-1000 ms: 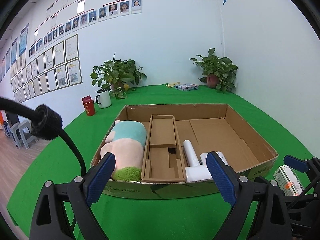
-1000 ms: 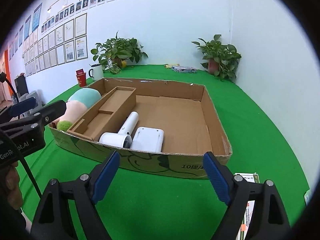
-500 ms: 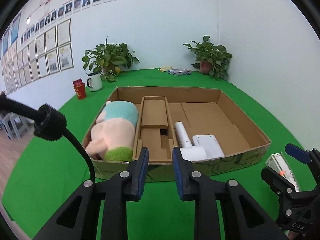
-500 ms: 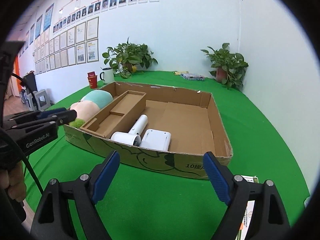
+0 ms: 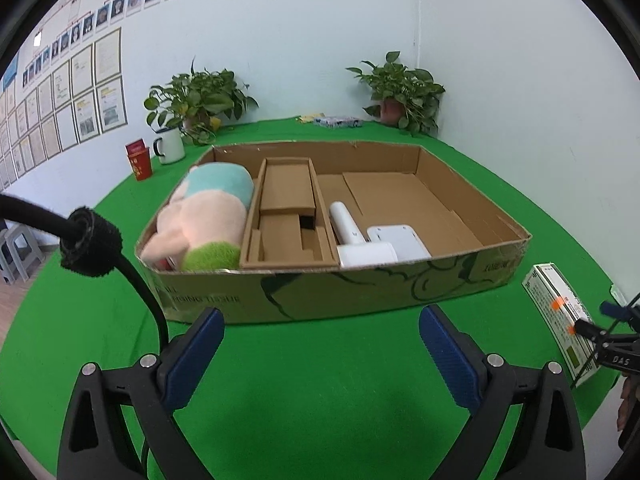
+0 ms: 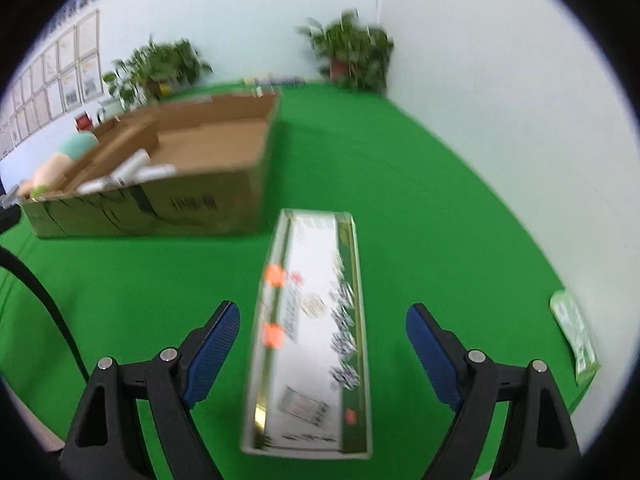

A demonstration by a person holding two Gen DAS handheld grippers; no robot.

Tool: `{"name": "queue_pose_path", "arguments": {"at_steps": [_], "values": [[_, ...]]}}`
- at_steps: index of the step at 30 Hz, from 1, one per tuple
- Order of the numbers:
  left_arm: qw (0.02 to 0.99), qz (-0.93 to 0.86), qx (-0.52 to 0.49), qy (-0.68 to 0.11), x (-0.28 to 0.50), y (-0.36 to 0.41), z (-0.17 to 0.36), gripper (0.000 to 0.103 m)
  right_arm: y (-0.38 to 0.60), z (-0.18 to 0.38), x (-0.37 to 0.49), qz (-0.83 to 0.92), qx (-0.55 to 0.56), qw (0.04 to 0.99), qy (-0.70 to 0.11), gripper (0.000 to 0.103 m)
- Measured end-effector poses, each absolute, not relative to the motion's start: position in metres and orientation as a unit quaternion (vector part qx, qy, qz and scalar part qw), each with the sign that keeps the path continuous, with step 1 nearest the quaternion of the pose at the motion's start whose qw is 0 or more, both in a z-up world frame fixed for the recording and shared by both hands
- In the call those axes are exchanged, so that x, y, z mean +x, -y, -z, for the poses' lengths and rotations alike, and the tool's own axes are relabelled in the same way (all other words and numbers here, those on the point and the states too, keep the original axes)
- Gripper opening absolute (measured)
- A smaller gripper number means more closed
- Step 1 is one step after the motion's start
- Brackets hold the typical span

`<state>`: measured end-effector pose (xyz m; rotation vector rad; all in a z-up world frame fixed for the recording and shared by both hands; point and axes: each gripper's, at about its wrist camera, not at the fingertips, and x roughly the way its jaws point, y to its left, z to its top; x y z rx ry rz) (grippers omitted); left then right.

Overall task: Organize objects
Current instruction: 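Withdraw the right gripper and move it toward the white-green medicine box, then grasp the white-green medicine box with the right gripper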

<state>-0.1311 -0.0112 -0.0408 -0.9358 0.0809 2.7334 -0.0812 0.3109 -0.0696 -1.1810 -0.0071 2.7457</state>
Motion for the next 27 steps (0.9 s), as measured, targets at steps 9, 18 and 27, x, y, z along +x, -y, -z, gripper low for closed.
{"name": "queue_pose_path", "arguments": {"at_steps": [9,18,27], "values": [[0.118,-0.922,-0.365,-0.044,-0.137,0.007,0.068,0.099,-0.294,0.093,-0.081,-0.899,-0.438,0.028,0.018,0.066],[0.217,-0.889,-0.402,-0.007,-0.14,0.0,0.077,0.099,-0.253,0.085,-0.061,-0.899,-0.429,-0.081,0.008,0.063],[0.316,-0.788,-0.517,0.108,-0.173,-0.023,0.117,0.099,-0.199,0.085,-0.051,-0.894,-0.419,-0.159,0.026,0.084]]}}
